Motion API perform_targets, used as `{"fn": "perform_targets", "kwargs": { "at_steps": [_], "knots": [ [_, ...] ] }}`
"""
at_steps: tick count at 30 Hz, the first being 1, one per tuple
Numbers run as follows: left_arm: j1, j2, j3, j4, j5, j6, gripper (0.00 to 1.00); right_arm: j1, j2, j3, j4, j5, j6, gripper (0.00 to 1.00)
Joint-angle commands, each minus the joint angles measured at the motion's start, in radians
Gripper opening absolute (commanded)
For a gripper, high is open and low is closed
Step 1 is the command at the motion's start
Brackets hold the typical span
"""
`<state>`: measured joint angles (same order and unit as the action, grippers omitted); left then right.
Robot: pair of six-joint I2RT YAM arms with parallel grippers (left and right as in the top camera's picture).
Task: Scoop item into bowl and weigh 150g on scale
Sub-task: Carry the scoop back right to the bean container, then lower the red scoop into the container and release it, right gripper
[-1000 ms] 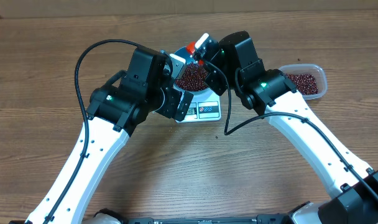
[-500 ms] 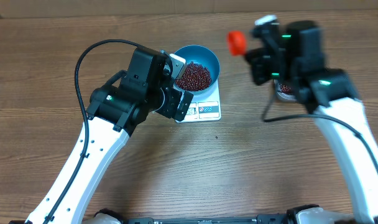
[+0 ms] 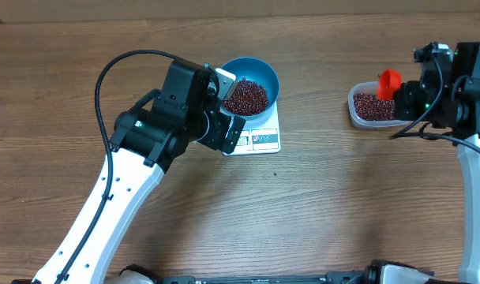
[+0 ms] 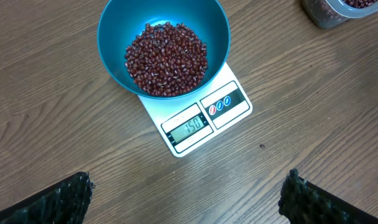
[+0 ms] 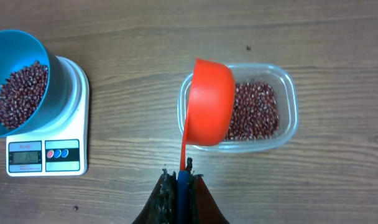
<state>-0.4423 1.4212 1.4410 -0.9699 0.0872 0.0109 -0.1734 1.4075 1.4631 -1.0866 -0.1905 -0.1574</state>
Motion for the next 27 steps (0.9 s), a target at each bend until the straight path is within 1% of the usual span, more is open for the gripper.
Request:
{"fn": "perform_targets", "kwargs": {
  "at_steps": [1, 2, 4, 6, 7, 8, 9, 13, 18, 21, 24, 27],
  "knots": [
    [0.003, 0.005, 0.008, 0.002, 0.014, 0.019, 1.0, 0.002, 0.002, 0.015, -0.006, -0.008, 0.003, 0.04],
    [0.003, 0.005, 0.008, 0.002, 0.014, 0.019, 1.0, 0.004, 0.002, 0.015, -0.009, -0.032, -0.008, 0.04],
    [0.003, 0.005, 0.008, 0.002, 0.014, 0.019, 1.0, 0.005, 0.002, 0.015, -0.024, -0.135, -0.074, 0.04],
    [0.003, 0.005, 0.008, 0.002, 0.014, 0.019, 1.0, 0.01, 0.001, 0.015, -0.052, -0.257, -0.186, 0.04],
    [0.003, 0.005, 0.008, 0.002, 0.014, 0.019, 1.0, 0.01, 0.001, 0.015, -0.045, -0.234, -0.162, 0.04],
    [0.003, 0.005, 0.008, 0.002, 0.014, 0.019, 1.0, 0.01, 0.001, 0.015, -0.035, -0.191, -0.116, 0.04],
    [0.003, 0.005, 0.008, 0.002, 0.014, 0.019, 1.0, 0.006, 0.001, 0.015, -0.017, -0.11, -0.04, 0.04],
    [0.003, 0.005, 0.008, 0.002, 0.014, 0.019, 1.0, -0.006, 0.002, 0.015, 0.019, 0.058, 0.098, 0.04],
    [0.003, 0.005, 0.008, 0.002, 0.014, 0.019, 1.0, -0.008, 0.032, 0.002, 0.08, 0.071, 0.201, 0.04],
    [0.003, 0.005, 0.008, 0.002, 0.014, 0.019, 1.0, -0.009, 0.087, -0.023, 0.129, 0.071, 0.411, 0.04],
    [0.003, 0.005, 0.008, 0.002, 0.014, 0.019, 1.0, -0.014, 0.156, -0.044, 0.138, 0.07, 0.588, 0.04],
    [0.003, 0.005, 0.008, 0.002, 0.014, 0.019, 1.0, -0.027, 0.216, -0.049, 0.122, 0.069, 0.718, 0.04]
  ]
}}
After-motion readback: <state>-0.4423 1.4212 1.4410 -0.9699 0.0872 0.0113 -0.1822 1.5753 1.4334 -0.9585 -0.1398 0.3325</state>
